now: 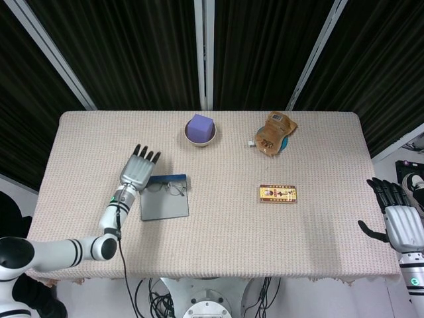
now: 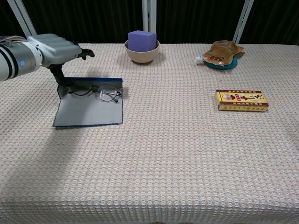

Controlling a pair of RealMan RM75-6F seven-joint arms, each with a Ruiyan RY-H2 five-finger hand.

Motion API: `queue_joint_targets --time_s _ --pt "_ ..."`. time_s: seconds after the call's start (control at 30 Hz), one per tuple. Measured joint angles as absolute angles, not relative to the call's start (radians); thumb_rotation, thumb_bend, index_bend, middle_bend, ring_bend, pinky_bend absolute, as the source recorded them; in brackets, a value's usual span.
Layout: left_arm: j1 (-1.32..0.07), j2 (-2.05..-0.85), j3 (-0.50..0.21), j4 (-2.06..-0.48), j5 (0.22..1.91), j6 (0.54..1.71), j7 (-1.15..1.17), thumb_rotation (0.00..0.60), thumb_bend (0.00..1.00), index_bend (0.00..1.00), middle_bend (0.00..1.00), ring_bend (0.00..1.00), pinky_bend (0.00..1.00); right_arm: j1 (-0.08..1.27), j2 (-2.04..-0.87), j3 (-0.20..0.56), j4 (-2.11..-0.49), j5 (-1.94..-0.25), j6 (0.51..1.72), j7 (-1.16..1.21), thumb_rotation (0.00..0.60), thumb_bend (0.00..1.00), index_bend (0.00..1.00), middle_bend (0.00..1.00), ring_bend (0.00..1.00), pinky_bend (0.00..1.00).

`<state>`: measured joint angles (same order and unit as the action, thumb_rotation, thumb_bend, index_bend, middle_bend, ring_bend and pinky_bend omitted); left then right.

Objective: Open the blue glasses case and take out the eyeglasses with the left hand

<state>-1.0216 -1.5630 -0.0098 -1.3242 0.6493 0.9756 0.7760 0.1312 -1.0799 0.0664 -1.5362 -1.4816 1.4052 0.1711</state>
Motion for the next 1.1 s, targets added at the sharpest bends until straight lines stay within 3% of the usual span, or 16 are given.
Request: queue_joint_targets --time_s 0.17,0.47,0.67,1.1 --pt "-1.007 -1.581 -0.035 -1.226 0.738 0.926 0.673 0.600 0.30 0.08 0.11 0.00 0.00 0.129 -1.077 0.066 -1.538 -1.483 1.408 0.171 0.600 0.18 0.02 0.07 0.00 0.00" --pt "-0.998 -1.510 -0.099 -1.332 0.730 0.739 0.494 0.600 0.33 0.21 0.11 0.00 0.00 0.129 -1.084 0.065 -1.521 -1.480 1.399 0.187 0.600 0.18 0.02 0.07 0.00 0.00" --pt "-1.008 -1.522 -0.128 -1.309 0.703 0.709 0.449 0.600 0.42 0.30 0.11 0.00 0.00 0.127 -1.086 0.066 -1.512 -1.476 1.398 0.196 0.600 0.18 0.02 0.07 0.00 0.00" --pt "-1.034 -1.567 -0.116 -1.233 0.644 0.704 0.465 0.600 0.43 0.34 0.11 0.00 0.00 0.126 -1.090 0.066 -1.498 -1.471 1.391 0.208 0.600 0.18 0.02 0.07 0.00 0.00"
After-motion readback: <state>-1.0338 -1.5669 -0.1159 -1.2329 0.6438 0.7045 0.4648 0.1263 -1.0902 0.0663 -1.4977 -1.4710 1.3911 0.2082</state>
